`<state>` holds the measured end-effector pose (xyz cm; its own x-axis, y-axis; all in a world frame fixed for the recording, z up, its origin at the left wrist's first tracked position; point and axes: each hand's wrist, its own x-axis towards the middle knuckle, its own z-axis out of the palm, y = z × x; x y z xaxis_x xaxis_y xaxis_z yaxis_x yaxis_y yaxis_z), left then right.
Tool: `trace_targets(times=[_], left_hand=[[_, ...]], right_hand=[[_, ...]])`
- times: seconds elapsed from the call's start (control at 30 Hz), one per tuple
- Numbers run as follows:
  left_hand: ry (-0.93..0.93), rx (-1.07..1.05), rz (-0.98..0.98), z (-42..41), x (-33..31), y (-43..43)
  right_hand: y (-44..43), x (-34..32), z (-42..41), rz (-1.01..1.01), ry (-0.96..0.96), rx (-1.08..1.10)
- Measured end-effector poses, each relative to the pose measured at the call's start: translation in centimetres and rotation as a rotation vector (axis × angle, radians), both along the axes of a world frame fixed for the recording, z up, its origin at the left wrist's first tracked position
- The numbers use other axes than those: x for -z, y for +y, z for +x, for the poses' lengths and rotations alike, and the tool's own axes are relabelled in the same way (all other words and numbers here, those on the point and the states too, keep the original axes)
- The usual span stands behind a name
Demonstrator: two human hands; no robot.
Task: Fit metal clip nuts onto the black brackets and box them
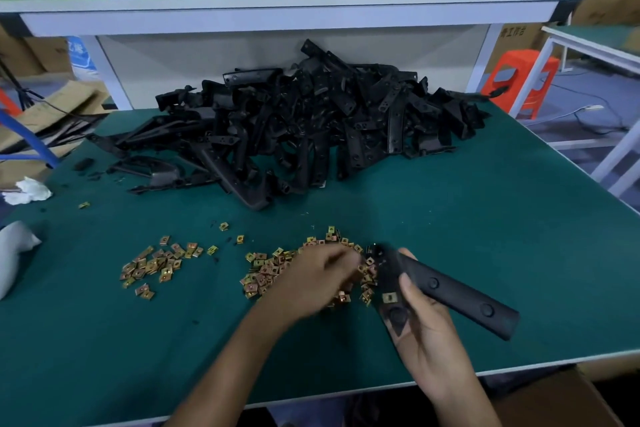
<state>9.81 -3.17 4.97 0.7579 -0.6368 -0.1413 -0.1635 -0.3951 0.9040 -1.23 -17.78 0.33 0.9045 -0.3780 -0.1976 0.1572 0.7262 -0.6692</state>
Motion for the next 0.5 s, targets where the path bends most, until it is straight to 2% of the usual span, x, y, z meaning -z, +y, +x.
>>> trace_targets(times=[0.07,0.1,0.2,0.23,0.4,0.5], left_hand=[[-0.353,-0.15,0.213,3.4,0.1,-1.0],[-0.459,-0.186,0.293,4.9,0.6,-1.5],[-0.528,-0.097,0.556,7.8,2.1,-2.8],[-0.529,-0.083,0.589,8.4,2.4,-3.1],[-0.489,-0.095,0.495,8.9,1.7,-3.3],[-0.342,-0.182,0.289,6.8,0.1,-2.1]], right_hand=[[-0.2,-0.1,0.0,0.042,0.001,0.014],[-0.2,-0.2,0.0,0.036,0.007,0.005],[-0.1,-0.2,0.0,0.005,0.023,-0.036],[-0.2,-0.2,0.1,0.014,0.021,-0.035],[-0.3,-0.5,0.3,0.055,0.017,-0.019],[-0.2,-0.7,0.3,0.044,0.02,-0.03]])
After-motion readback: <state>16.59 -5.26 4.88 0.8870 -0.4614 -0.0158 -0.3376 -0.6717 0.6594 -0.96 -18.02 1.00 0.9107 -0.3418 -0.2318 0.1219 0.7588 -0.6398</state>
